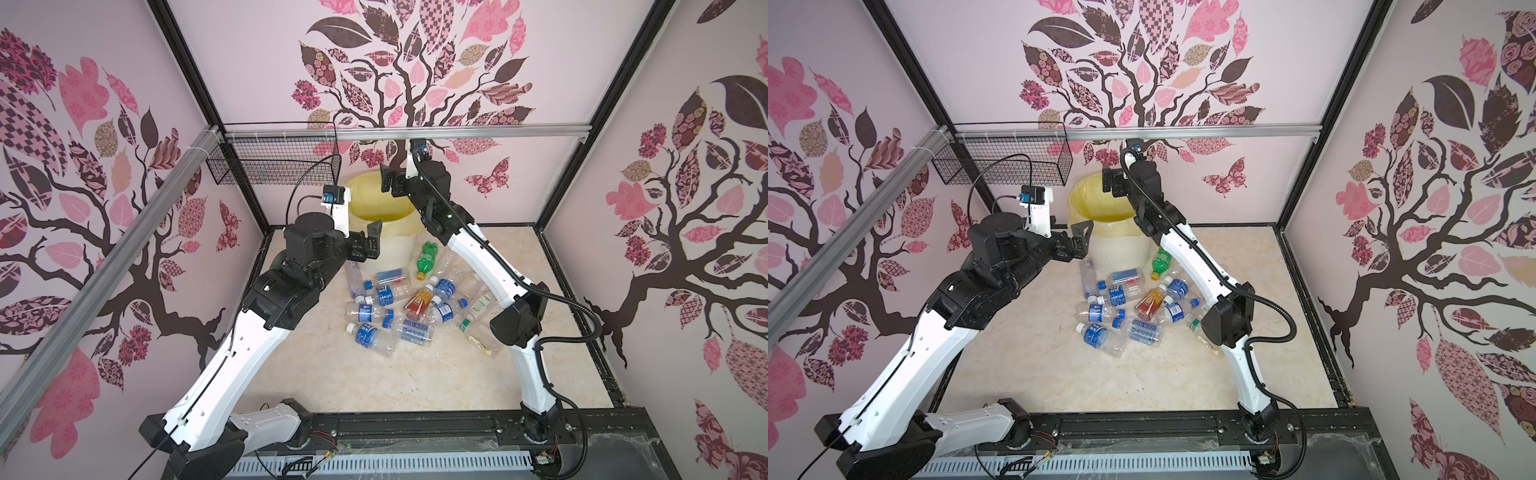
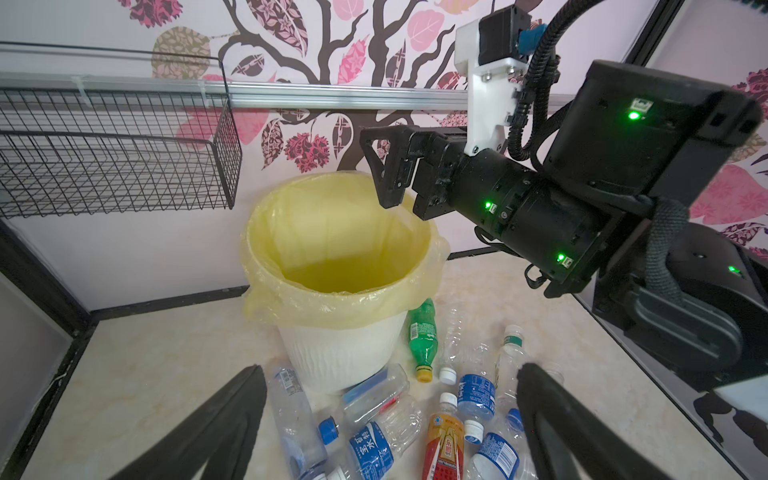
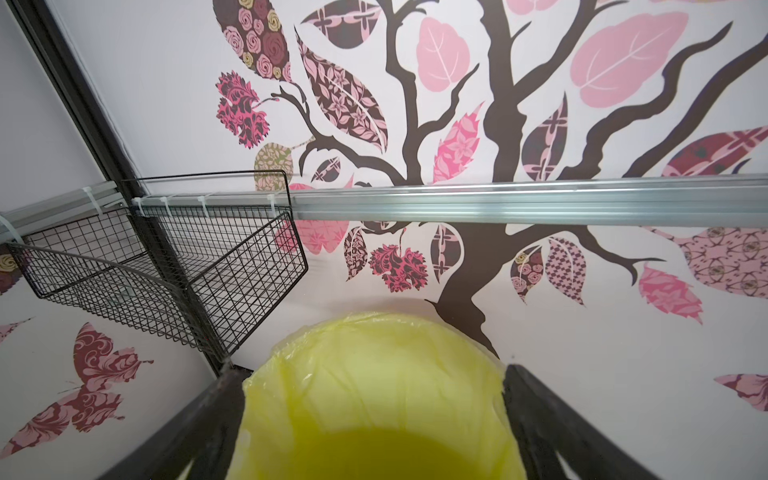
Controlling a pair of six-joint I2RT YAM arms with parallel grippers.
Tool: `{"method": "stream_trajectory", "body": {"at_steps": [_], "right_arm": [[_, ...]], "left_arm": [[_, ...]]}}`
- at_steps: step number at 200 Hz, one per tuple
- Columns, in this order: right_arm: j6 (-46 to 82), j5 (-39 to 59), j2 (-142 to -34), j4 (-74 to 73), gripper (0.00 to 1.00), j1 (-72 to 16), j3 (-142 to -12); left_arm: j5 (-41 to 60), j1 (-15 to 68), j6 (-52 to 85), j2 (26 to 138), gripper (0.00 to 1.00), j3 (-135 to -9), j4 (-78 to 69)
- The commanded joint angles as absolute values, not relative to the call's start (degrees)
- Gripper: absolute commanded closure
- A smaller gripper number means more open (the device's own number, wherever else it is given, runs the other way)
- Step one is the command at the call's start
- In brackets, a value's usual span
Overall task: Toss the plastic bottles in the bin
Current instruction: 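Withdraw the right gripper from the bin back down toward the bottle pile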
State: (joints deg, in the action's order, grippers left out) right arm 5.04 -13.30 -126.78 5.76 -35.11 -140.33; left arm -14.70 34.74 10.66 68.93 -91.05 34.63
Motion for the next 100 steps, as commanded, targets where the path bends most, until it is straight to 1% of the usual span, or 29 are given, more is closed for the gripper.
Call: {"method": "stream_trajectory", "body": {"at_steps": [1,28,61,80,100], "right_arm": [[6.7,-14.3,-121.0,9.0,0.0,-35.2,-143.3],[7.7,-14.3,-118.6,14.6,0.0,-35.1,-143.4],[10.7,-13.8,-113.3,26.5,0.01,-35.2,-141.3],[12.7,-13.9,-107.8,30.9,0.01,-35.2,-134.3],[14.5,-13.7,-100.1,30.7,0.01,-35.2,-121.1]], "left_arm": [[-13.7,34.4,13.3,67.7,0.03,-89.1,36.7],[-13.3,34.5,15.5,68.1,0.03,-88.3,40.0],[-17.7,34.4,19.7,68.4,0.03,-88.5,47.7],[-18.9,34.4,23.0,68.2,0.03,-87.6,50.3],[-18.6,34.3,27.6,69.5,0.03,-88.2,54.3]]}}
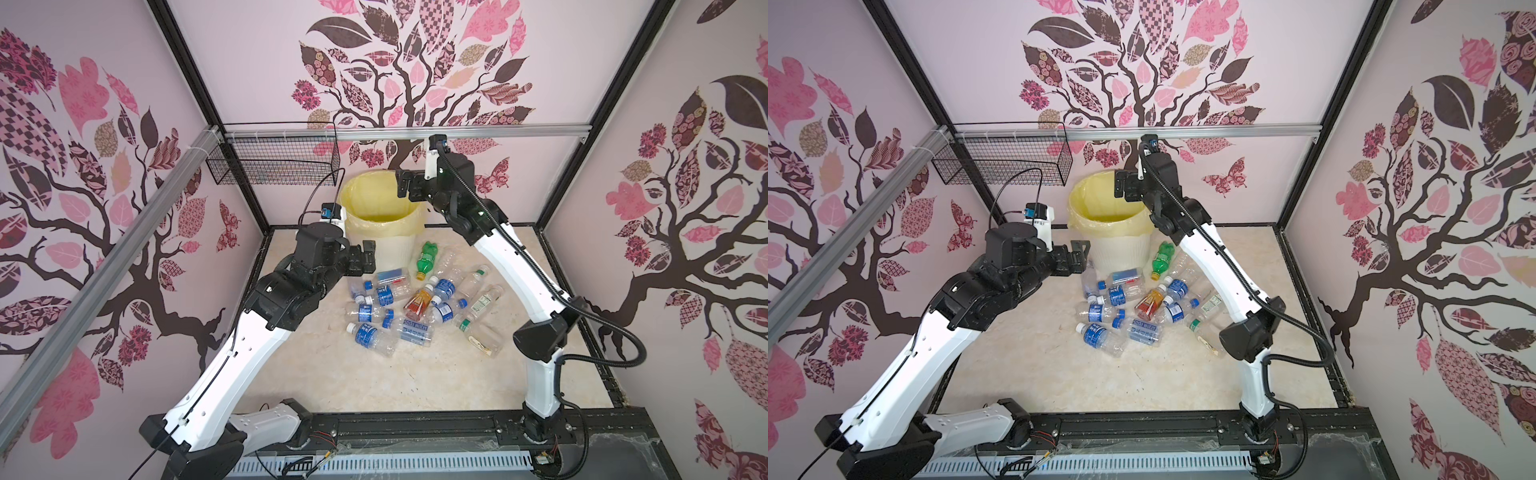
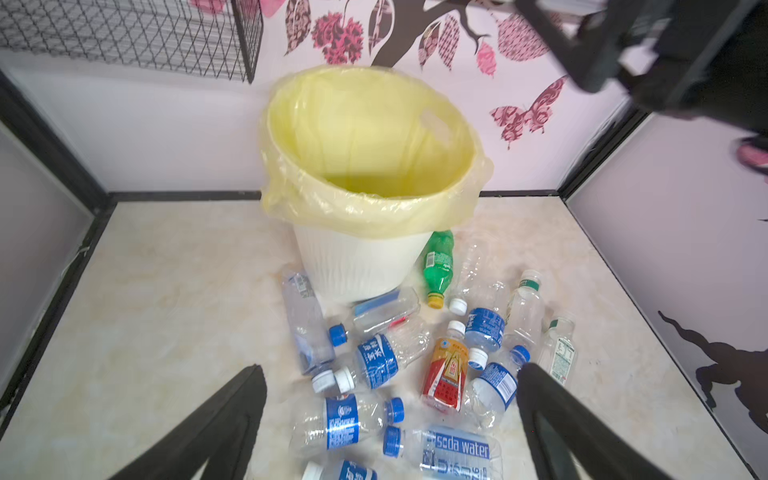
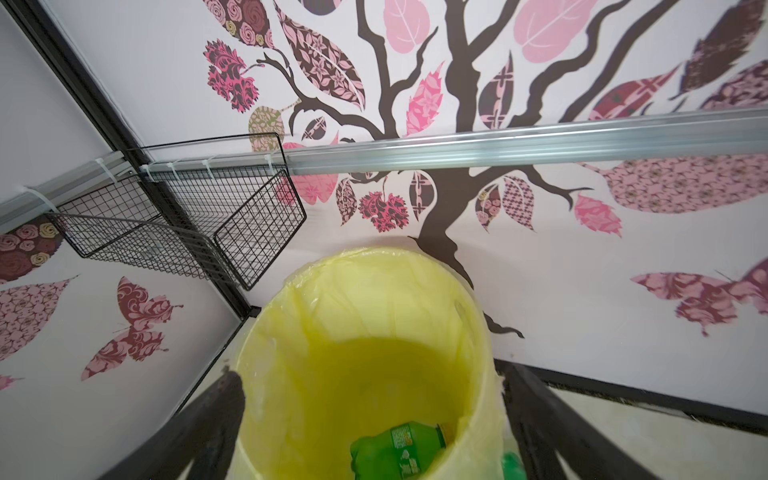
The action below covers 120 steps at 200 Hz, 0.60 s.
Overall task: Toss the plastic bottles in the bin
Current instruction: 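Withdraw the right gripper from the bin back down toward the bottle pile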
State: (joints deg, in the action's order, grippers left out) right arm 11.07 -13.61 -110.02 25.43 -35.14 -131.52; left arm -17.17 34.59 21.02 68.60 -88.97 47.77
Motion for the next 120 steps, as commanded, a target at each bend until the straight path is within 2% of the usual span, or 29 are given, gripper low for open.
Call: {"method": "stream_trajectory", "body": {"at_steps": [1,30,90,120], "right_arm": [[14.5,-13.7,-99.8,30.5,0.01,-35.2,-120.4],[14.2,-12.7,-88.8,24.9,0.0,-35.3,-101.9],[13.2,-10.3,-74.2,26.0,0.0,-35.5,-81.2],[14.4,-11.1,-69.7,27.1,0.01,-39.2,-72.8]], "left_arm": [[-18.6,34.3,27.8,69.6,0.03,-88.2,54.5],[-18.6,34.3,34.0,69.3,0.03,-85.6,56.6],[-12.7,34.3,51.2,60.2,0.03,-66.5,51.0],[-7.5,34.3,56.9,56.8,0.03,-58.2,47.5]]}}
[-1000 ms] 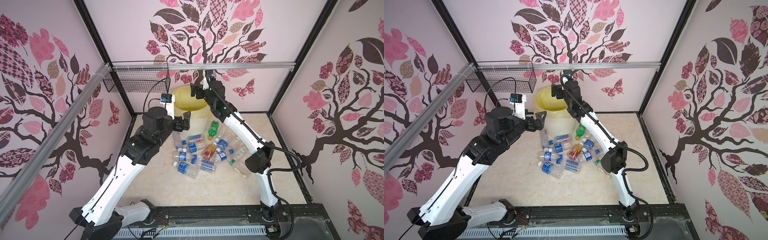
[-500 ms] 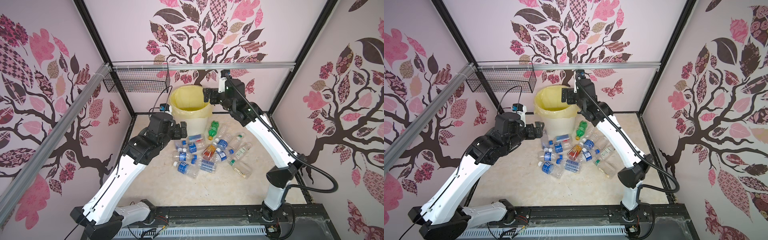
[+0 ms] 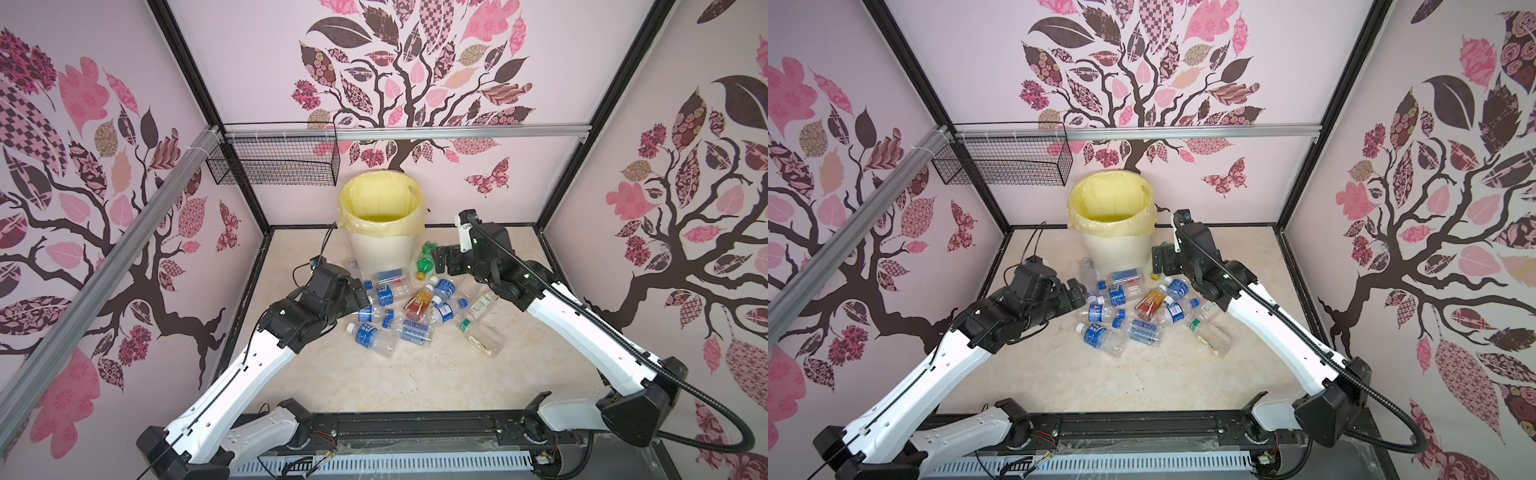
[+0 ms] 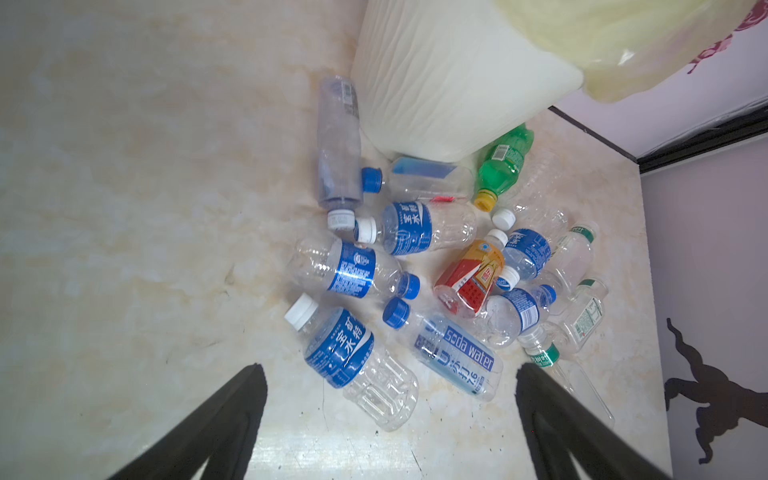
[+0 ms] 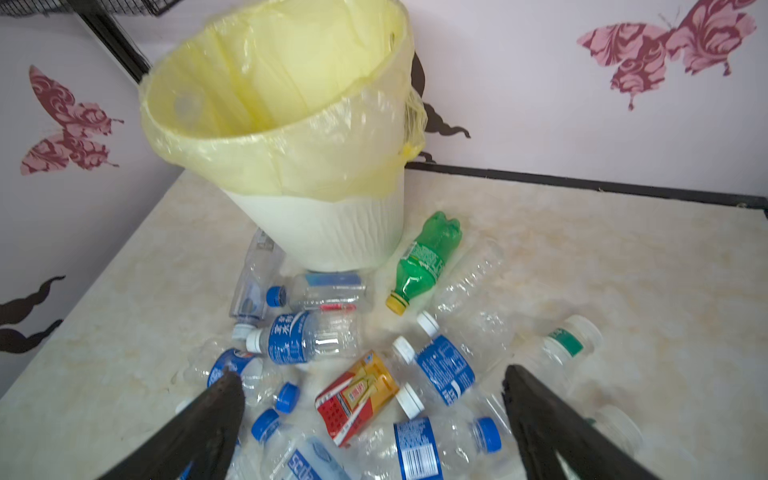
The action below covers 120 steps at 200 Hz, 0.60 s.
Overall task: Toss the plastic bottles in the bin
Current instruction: 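Withdraw the right gripper from the bin back down toward the bottle pile, then grasp the clear blue-labelled water bottle with the right gripper while the left hovers nearby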
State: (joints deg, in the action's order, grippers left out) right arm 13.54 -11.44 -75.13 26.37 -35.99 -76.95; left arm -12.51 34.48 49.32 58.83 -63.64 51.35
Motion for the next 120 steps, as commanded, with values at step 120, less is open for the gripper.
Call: {"method": "stream_trajectory", "body": {"at_steps": [120], "right_arm": [[17.7,-12.4,-60.6,21.6,0.0,-48.6,-52.3]], "left_arm": [[-0.6,34.3,72.8,66.6,0.03,-45.5,39.6]]}}
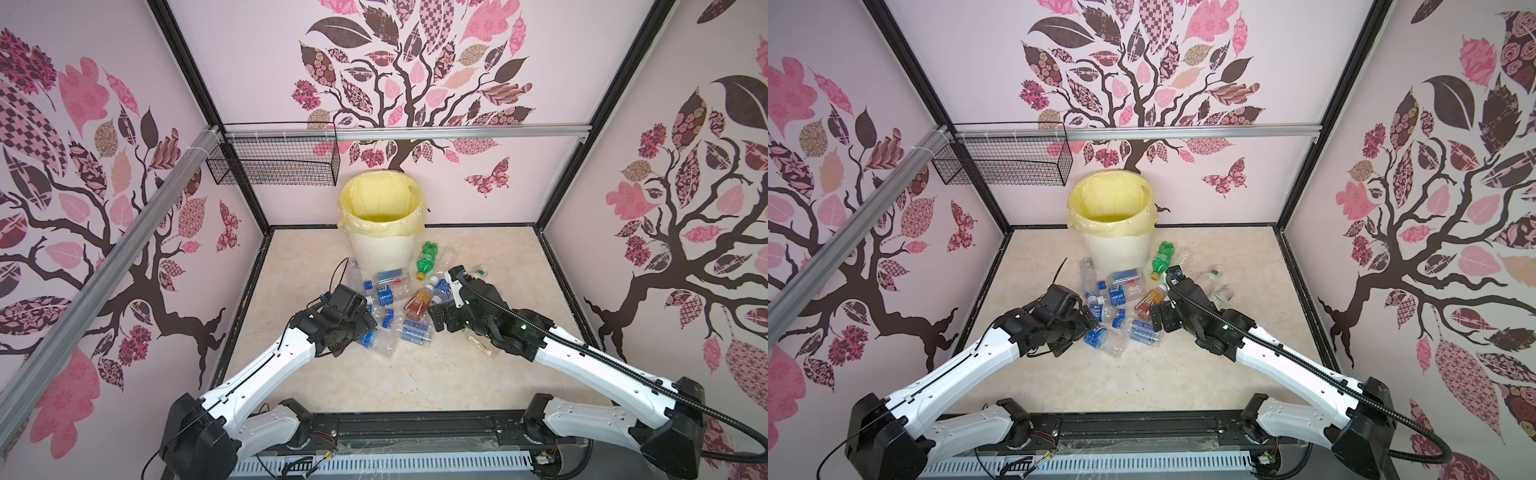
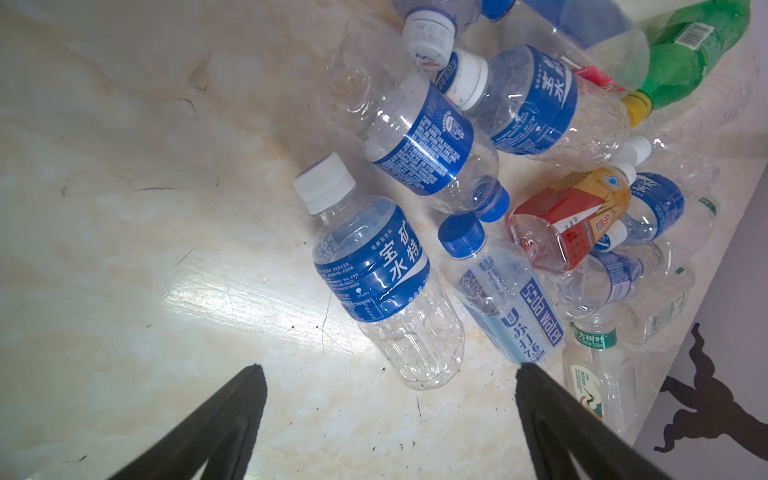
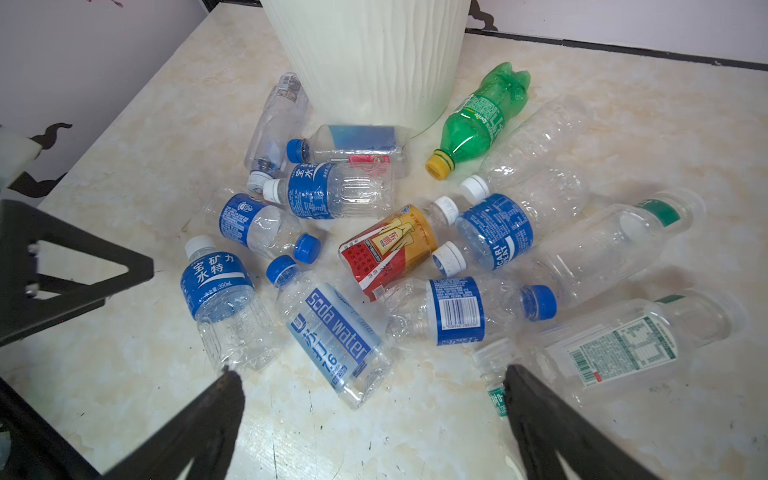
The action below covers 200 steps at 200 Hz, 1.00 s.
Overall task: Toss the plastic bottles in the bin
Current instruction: 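Grasp the clear blue-labelled water bottle with the right gripper while the left hovers nearby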
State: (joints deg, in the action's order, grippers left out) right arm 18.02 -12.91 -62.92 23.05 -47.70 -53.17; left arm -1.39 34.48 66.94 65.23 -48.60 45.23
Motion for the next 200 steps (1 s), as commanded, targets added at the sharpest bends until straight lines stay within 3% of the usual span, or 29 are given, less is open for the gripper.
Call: {"method": "stream_trajectory", "body": {"at_steps": [1,68,149,200], "right_arm": [[17.7,-12.4,-60.6,21.5,0.0,-48.7,-52.2],[13.7,-9.9,-61.1,9.1,0.0,-50.4,-43.4],[13.6,-8.0,-59.9,9.3,0.0,-50.7,-42.8],[17.3,-6.3,-61.1,8.5,0.0,-50.8,-42.7]], "left_arm": [[-0.6,34.3,72.9,66.8,0.03,-45.4,39.5],[-1.5,34.1,77.3,77.4,0.04,-45.0,37.0],[-1.9,33.8,78.8,82.7,0.09,-43.0,29.5],[-4.4,33.7,78.5,78.6,0.31,-38.6,30.4]]}}
